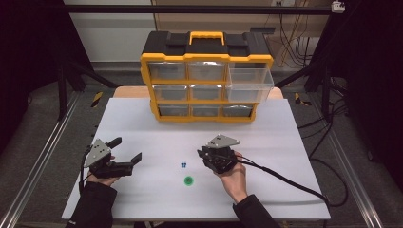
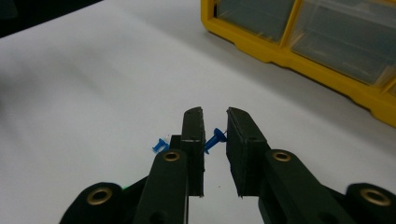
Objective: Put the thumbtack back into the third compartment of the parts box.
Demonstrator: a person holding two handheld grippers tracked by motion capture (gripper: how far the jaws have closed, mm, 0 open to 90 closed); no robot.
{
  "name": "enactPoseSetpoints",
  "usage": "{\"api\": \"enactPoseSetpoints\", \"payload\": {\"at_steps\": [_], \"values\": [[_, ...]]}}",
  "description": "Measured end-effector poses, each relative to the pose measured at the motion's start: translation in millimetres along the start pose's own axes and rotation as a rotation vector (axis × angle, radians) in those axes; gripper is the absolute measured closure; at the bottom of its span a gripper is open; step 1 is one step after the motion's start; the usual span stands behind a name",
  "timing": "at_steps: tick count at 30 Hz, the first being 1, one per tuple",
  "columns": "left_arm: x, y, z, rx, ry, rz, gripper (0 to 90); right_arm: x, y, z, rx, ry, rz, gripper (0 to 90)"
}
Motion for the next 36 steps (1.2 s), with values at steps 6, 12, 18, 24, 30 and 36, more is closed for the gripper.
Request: {"api": "enactPoseSetpoints", "payload": {"at_steps": [6, 12, 18, 24, 30, 36], "values": [[-0.2, 0.0, 0.0, 0.000, 0.001, -0.001, 2.6, -3.9, -10.8, 23.1, -0.037, -0.005, 0.011, 77.3], [-0.3, 0.2, -0.3, 0.001, 0.001, -0.002, 2.5, -9.2, -21.8, 46.0, -0.075, 0.001, 0.018, 77.3], [-0.2, 0.0, -0.1, 0.000, 0.001, 0.000, 2.5, -15.5, -32.7, 66.4, -0.095, 0.013, 0.029, 77.2], [-0.4, 0.3, -0.4, 0.001, 0.001, -0.001, 2.6, -22.0, -42.9, 85.8, -0.125, 0.020, 0.028, 77.2], [-0.4, 0.4, -0.5, 0.002, 0.000, -0.002, 2.5, -27.5, -52.7, 104.7, -0.148, 0.035, 0.038, 77.2], [-0.5, 0.3, -0.4, 0.001, 0.001, -0.001, 2.5, -31.5, -65.7, 120.9, -0.175, 0.051, 0.039, 77.2]]}}
Point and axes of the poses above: each handheld gripper's, and its own axes: z roughly backward along the jaws, y roughly out of its underside, x roughly to its left, the point moved 7 cm from there along -z, roughly forward along the jaws, and after that the axes turned 13 degrees about -y, right-handed, at the moved point
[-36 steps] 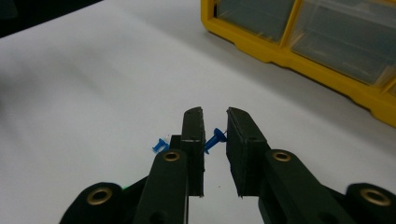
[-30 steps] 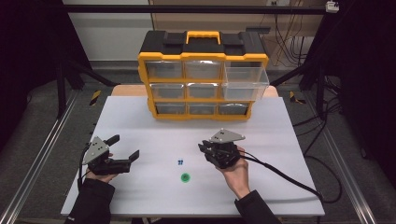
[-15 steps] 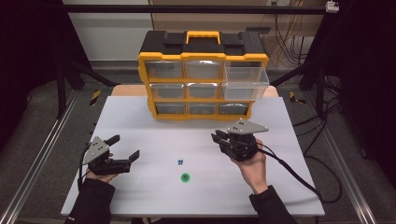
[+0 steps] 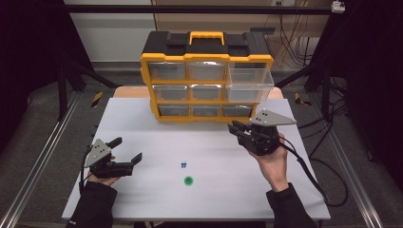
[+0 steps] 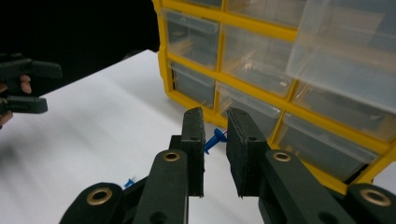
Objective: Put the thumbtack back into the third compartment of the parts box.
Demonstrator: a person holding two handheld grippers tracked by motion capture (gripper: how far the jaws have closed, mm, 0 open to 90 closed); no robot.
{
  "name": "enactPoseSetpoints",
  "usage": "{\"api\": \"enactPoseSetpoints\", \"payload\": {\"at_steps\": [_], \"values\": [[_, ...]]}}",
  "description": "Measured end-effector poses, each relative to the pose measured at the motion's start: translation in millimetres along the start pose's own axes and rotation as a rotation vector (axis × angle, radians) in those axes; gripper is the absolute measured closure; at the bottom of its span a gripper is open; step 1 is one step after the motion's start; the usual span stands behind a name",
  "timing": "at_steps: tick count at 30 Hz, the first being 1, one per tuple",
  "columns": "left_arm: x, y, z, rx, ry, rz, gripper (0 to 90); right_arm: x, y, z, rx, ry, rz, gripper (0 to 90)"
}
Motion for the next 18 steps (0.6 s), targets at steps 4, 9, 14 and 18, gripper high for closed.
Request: {"api": "enactPoseSetpoints", "payload": {"at_steps": [4, 9, 14, 18], "values": [[-0.1, 0.1, 0.0, 0.000, 0.000, -0.001, 2.5, -2.9, -10.7, 7.8, -0.015, 0.010, 0.005, 77.2], [0.0, 0.0, -0.1, 0.000, 0.000, 0.000, 2.5, -6.5, -24.8, 17.6, -0.035, 0.021, 0.017, 77.3], [-0.5, 0.0, -0.1, 0.001, 0.001, -0.002, 2.5, -7.2, -37.9, 24.9, -0.047, 0.036, 0.026, 77.2], [-0.3, 0.1, -0.1, 0.001, 0.000, -0.001, 2.6, -10.0, -46.7, 28.8, -0.054, 0.037, 0.021, 77.2]]}}
Point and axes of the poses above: each handheld gripper's, and its own axes: z roughly backward along the jaws, y roughly out of its underside, x roughly to its left, the point moved 7 cm from there along -z, roughly forward along the jaws, and after that the axes turned 13 degrees about -y, right-handed, at the moved point
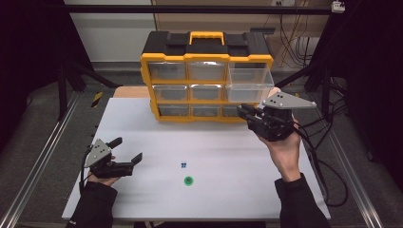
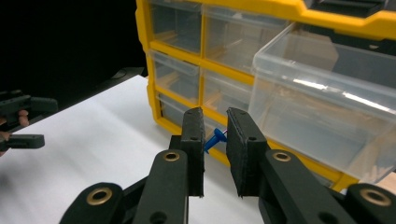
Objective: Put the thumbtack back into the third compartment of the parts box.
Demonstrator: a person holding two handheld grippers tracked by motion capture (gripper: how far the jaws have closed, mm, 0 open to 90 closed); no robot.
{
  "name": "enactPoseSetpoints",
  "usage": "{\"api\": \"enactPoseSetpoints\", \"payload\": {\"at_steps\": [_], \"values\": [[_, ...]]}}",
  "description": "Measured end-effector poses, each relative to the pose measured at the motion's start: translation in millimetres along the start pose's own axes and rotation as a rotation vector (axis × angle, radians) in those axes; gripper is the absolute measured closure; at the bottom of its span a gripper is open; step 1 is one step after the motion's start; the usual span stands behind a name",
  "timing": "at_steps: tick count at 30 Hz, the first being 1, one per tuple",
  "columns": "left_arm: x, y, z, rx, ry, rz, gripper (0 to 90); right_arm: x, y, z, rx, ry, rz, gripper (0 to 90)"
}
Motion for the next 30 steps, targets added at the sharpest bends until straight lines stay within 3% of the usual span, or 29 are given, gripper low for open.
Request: {"api": "enactPoseSetpoints", "payload": {"at_steps": [14, 30], "values": [[0.1, 0.0, 0.0, 0.000, 0.001, 0.000, 2.5, -16.8, -34.4, 7.5, -0.029, 0.064, -0.003, 77.2], [0.0, 0.1, -0.5, -0.001, 0.003, -0.001, 2.6, -50.5, -61.3, 0.7, -0.049, 0.151, -0.020, 77.1]]}}
Point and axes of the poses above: each handheld gripper's, and its own axes: z roughly backward along the jaws, y roughly out of its underside, x roughly to its left, the point moved 7 cm from there along -z, roughly forward along the jaws, and after that the axes turned 13 degrees about -y, right-handed, at the moved point
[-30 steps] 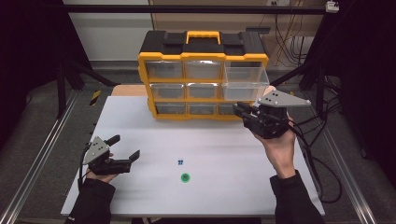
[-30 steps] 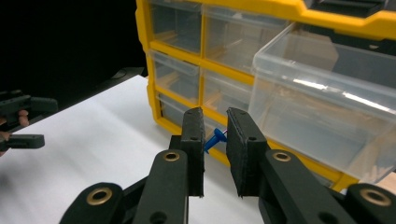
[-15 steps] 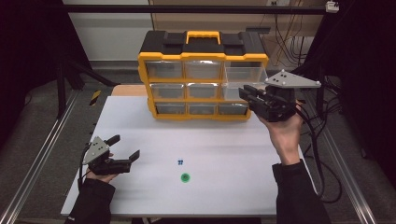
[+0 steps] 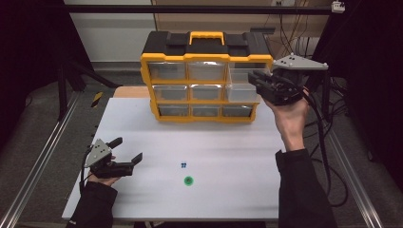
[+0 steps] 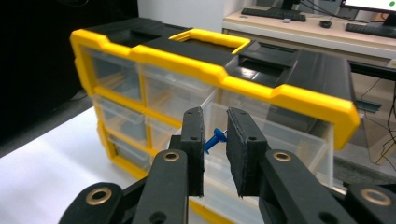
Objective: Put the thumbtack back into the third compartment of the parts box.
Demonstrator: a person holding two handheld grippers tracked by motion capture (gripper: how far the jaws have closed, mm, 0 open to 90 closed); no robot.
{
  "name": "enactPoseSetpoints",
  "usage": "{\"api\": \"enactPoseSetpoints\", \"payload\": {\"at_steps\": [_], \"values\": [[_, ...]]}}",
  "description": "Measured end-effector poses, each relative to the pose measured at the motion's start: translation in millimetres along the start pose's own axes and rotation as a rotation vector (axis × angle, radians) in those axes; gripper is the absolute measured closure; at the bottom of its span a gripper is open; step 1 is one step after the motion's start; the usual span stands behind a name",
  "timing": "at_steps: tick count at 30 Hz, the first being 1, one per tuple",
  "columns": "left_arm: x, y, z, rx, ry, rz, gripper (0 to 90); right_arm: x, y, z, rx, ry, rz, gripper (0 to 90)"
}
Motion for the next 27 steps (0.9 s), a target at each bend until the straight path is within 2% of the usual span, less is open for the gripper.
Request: {"api": "enactPoseSetpoints", "payload": {"at_steps": [8, 13, 27], "values": [[-0.3, -0.4, 0.3, -0.002, 0.002, 0.003, 2.6, -15.7, -3.7, -12.5, -0.004, 0.038, -0.012, 76.9], [0.2, -0.2, 0.3, -0.002, 0.001, 0.005, 2.5, -25.8, -0.4, -22.9, 0.022, 0.061, -0.017, 76.8], [0.5, 0.2, 0.0, 0.000, 0.000, 0.000, 2.5, -38.9, 17.4, -40.6, 0.093, 0.099, -0.045, 76.6]]}}
Point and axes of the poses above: each handheld gripper's, and its own axes: z roughly backward along the jaws, y roughly out of its underside, x roughly to its left, the point moved 7 cm from there along -z, roughly forward along the jaws, and after that the axes turned 13 degrees about -y, right-handed, at the moved point
